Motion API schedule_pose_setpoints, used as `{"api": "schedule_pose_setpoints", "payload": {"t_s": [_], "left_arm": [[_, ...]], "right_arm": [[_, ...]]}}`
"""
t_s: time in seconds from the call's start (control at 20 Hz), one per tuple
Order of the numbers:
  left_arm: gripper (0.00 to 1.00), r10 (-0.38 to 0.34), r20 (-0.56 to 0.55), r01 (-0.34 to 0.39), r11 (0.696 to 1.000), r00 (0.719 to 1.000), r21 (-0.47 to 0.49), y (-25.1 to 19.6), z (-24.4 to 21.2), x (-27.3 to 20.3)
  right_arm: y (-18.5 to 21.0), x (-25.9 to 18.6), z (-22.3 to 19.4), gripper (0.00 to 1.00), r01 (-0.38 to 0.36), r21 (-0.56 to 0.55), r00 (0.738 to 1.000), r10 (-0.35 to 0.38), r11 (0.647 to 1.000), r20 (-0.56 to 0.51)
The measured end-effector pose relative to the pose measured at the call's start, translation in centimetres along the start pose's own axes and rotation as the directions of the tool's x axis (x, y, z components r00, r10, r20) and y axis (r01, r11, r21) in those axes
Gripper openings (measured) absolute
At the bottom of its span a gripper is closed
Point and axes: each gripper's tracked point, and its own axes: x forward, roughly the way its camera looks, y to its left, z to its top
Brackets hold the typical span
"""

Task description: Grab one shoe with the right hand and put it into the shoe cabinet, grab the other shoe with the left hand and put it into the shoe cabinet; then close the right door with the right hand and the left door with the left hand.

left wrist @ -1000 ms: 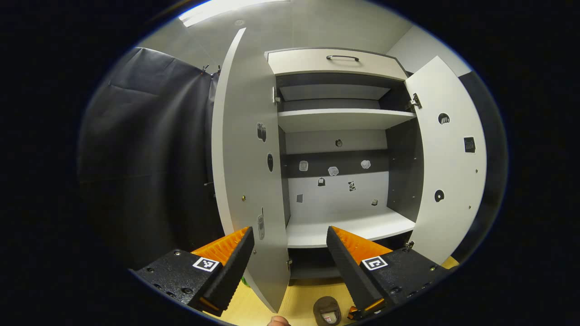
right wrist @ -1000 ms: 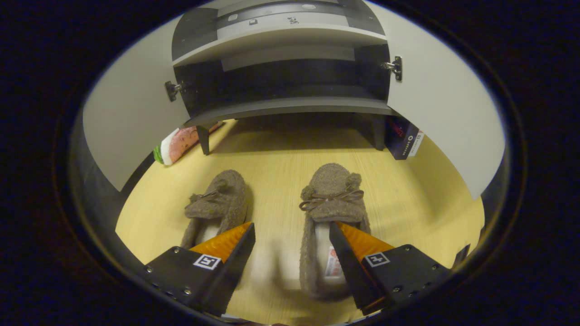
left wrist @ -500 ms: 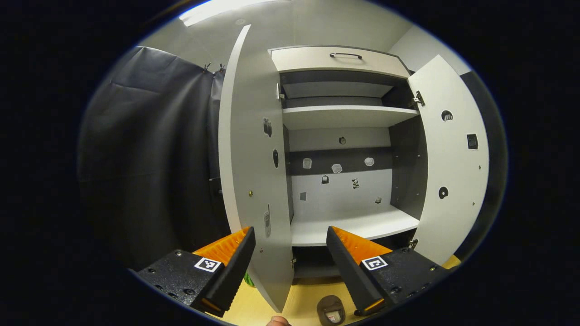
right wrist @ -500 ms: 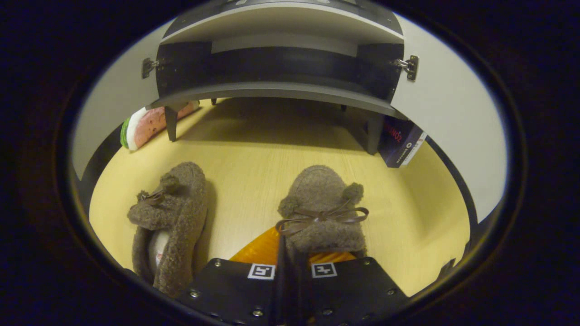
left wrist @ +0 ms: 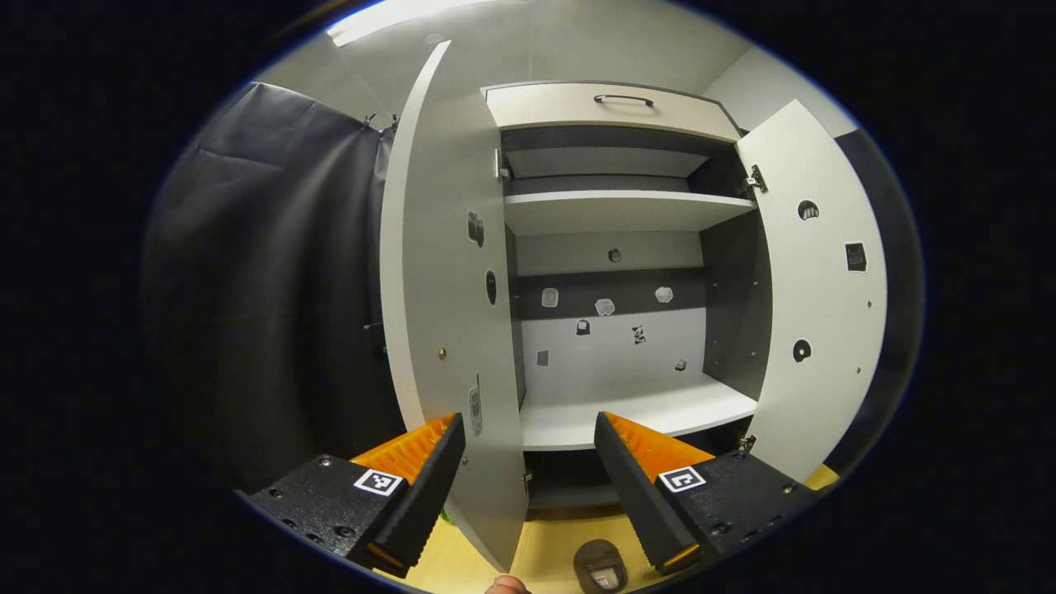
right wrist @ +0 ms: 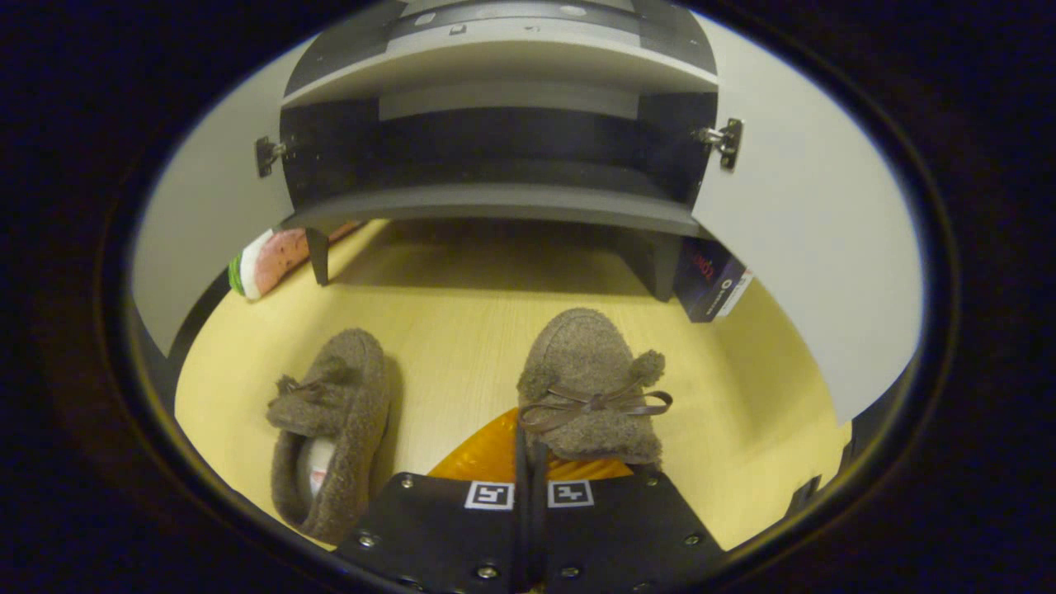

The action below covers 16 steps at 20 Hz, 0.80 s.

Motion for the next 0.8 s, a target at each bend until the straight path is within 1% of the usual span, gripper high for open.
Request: {"api": "schedule_pose_setpoints", "payload": {"t_s": [0.15, 0.3, 0.4, 0.5, 0.6, 0.7, 0.75, 0.8], "left_arm": [[0.97, -0.014, 0.003, 0.014, 1.000, 1.000, -0.007, -0.2, 0.0, 0.2], [0.97, -0.025, 0.008, 0.025, 1.000, 1.000, -0.013, -0.4, 0.1, 0.5], [0.97, -0.028, 0.014, 0.028, 1.000, 1.000, -0.015, -0.4, 0.1, 0.6], [0.97, -0.030, 0.018, 0.030, 0.999, 0.999, -0.015, -0.4, 0.1, 0.6], [0.97, -0.032, 0.024, 0.032, 0.999, 0.999, -0.022, -0.4, 0.2, 0.6], [0.97, -0.032, 0.030, 0.033, 0.999, 0.999, -0.032, -0.3, 0.3, 0.7], [0.99, -0.032, 0.032, 0.033, 0.999, 0.999, -0.036, -0.3, 0.3, 0.6], [0.96, -0.031, 0.033, 0.032, 0.999, 0.999, -0.039, -0.3, 0.3, 0.6]], "right_arm": [[-1.0, -3.4, 5.8, 0.01, -0.004, 0.020, 0.993, 0.002, 1.000, 0.114], [-1.9, -7.2, 12.8, 0.01, -0.003, 0.034, 0.974, -0.005, 0.999, 0.229], [-2.5, -9.3, 17.2, 0.01, 0.003, 0.014, 0.959, -0.006, 1.000, 0.284], [-2.4, -10.8, 21.6, 0.02, -0.006, -0.011, 0.942, 0.009, 1.000, 0.335], [-2.0, -11.8, 26.2, 0.01, -0.018, -0.034, 0.921, 0.030, 0.999, 0.388], [-1.7, -12.1, 30.6, 0.01, -0.021, -0.067, 0.896, 0.049, 0.998, 0.442], [-1.5, -11.8, 32.8, 0.01, -0.021, -0.079, 0.884, 0.055, 0.997, 0.464], [-1.3, -11.7, 34.6, 0.01, -0.018, -0.095, 0.876, 0.062, 0.995, 0.479]]}}
